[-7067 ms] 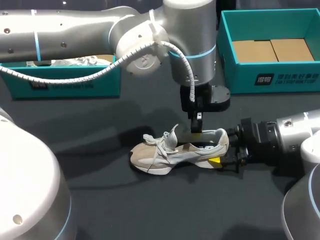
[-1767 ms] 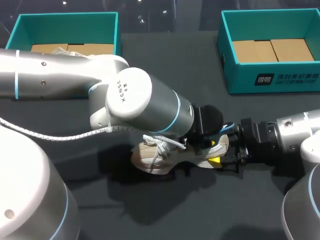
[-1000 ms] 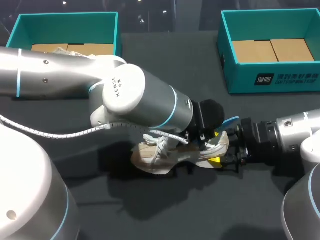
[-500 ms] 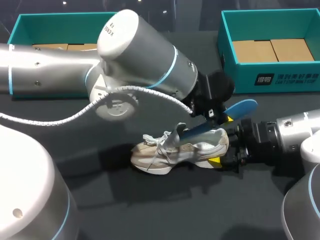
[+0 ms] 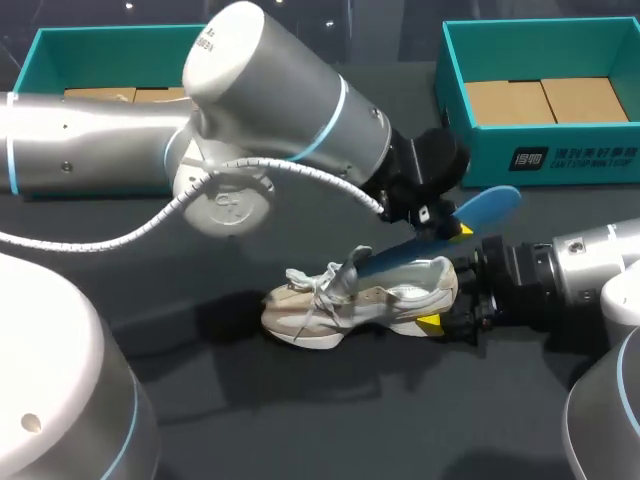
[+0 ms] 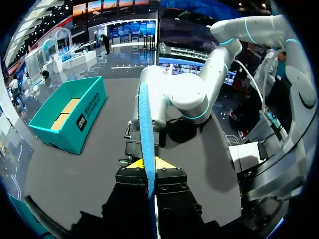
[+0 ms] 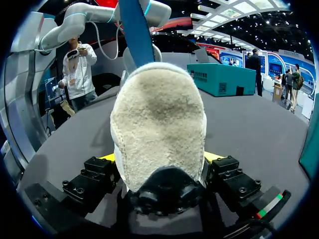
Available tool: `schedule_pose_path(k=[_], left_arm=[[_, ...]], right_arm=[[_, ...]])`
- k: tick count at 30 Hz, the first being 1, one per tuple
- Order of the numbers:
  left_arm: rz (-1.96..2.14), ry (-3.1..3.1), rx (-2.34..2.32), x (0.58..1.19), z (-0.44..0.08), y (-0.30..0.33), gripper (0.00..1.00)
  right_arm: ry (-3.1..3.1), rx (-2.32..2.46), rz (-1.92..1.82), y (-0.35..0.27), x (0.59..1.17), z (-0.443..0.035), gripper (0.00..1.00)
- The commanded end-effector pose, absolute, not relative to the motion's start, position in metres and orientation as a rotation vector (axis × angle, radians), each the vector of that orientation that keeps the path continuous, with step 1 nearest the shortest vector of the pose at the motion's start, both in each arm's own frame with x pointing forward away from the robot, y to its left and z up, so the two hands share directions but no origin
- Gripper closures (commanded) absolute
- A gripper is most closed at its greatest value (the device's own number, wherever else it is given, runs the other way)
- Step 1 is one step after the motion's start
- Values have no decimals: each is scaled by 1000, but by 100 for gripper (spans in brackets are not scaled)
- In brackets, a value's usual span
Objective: Take the shoe out of the shoebox, open the shoe tongue, remove and reinsert the insole, then place the shoe into the shoebox
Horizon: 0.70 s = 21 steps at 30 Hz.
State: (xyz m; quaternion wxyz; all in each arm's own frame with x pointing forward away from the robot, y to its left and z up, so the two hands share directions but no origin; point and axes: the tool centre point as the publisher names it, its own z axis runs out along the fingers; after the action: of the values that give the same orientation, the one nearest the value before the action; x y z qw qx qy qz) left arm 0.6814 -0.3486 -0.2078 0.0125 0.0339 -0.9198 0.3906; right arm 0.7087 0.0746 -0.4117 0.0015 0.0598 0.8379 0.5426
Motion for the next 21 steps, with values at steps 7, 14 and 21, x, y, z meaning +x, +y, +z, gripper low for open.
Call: schedule_pose_path(k=[7, 14, 21], left_arm=[[1652, -2368, 249, 679, -109, -320, 100], [1652, -2368, 249, 679, -109, -320, 100], [1652, -2368, 249, 679, -109, -320, 100]], right_arm=[[2634, 190, 1696, 76, 708, -412, 100], [2634, 190, 1696, 76, 708, -412, 100], [2634, 190, 1696, 76, 708, -412, 100]])
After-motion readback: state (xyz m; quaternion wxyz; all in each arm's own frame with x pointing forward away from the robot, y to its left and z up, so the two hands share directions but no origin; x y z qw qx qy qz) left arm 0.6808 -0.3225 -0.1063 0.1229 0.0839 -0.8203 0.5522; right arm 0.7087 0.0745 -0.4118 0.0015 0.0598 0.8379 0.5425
